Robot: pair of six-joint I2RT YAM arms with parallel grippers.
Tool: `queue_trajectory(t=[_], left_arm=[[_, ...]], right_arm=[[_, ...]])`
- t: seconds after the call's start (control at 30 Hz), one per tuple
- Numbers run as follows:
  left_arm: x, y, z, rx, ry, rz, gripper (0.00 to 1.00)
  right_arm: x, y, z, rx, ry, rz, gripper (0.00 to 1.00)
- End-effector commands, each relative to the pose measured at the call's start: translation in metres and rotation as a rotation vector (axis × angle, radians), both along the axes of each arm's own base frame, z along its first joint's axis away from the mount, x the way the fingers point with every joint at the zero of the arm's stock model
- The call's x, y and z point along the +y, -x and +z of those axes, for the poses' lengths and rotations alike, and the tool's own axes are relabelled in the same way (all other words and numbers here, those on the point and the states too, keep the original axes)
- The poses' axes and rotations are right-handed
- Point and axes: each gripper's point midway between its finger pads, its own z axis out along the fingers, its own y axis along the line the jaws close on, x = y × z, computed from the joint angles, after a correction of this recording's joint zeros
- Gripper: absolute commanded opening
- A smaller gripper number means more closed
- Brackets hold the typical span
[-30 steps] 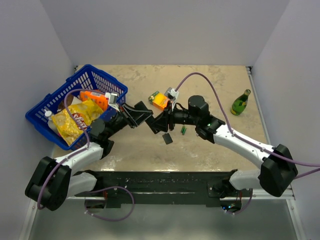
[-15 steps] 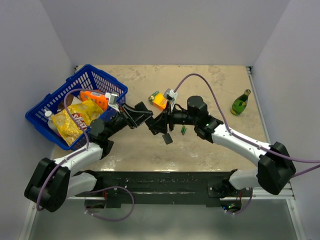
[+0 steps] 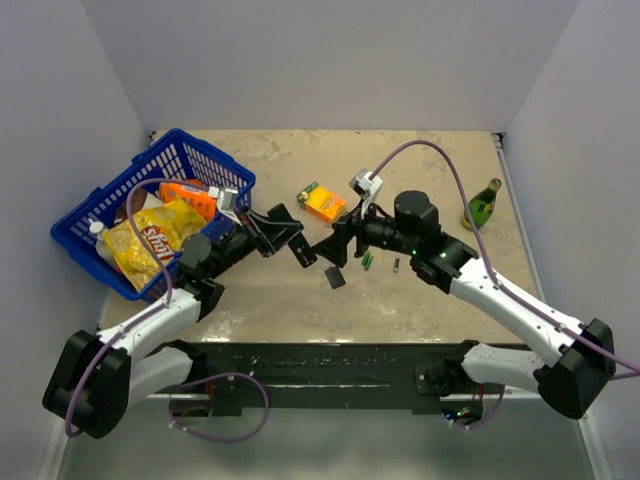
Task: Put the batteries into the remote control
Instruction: Load the battery into the remote control, then pick up the battery from the center of the board.
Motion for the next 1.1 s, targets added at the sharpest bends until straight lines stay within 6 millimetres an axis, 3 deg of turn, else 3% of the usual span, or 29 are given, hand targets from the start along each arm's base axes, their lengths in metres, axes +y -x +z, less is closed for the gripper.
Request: queue_trajectory(t=[0.0,0.1,0.2,0.37,0.57,0.73,1.07], left_arm=[[0.005,-0.009,0.018,-0.069,-0.031,0.067,0.00],[0.009,-0.013,0.011,-0.044,-0.069,0.098,0.00],[0.013,-0.014,0.004,-0.035,-0.115,0.128,0.00],[0.020,-0.013,-0.009,-0.026,-0.176,0.160,0.00],[0.022,-0.004,-0.022,-0.031,-0.175,0.150,0.00],[0.027,0.002,-0.028,-0.054,-0.170,0.159,0.00],[0.035,0.007,-0.043,-0.040,-0.174,0.159,0.00]], right_arm=[[-0.024,-0.015,0.014,-0.053,0.044,-0.149,0.91],[-0.046,-0.026,-0.002,-0.028,0.131,-0.276,0.88],[-0.076,-0.039,-0.032,0.028,0.266,-0.442,0.86],[-0.122,-0.041,-0.089,0.162,0.481,-0.641,0.83],[-0.162,-0.043,-0.137,0.298,0.582,-0.799,0.76],[-0.184,-0.048,-0.164,0.370,0.615,-0.870,0.69],[-0.195,-0.055,-0.200,0.467,0.625,-0.883,0.53]])
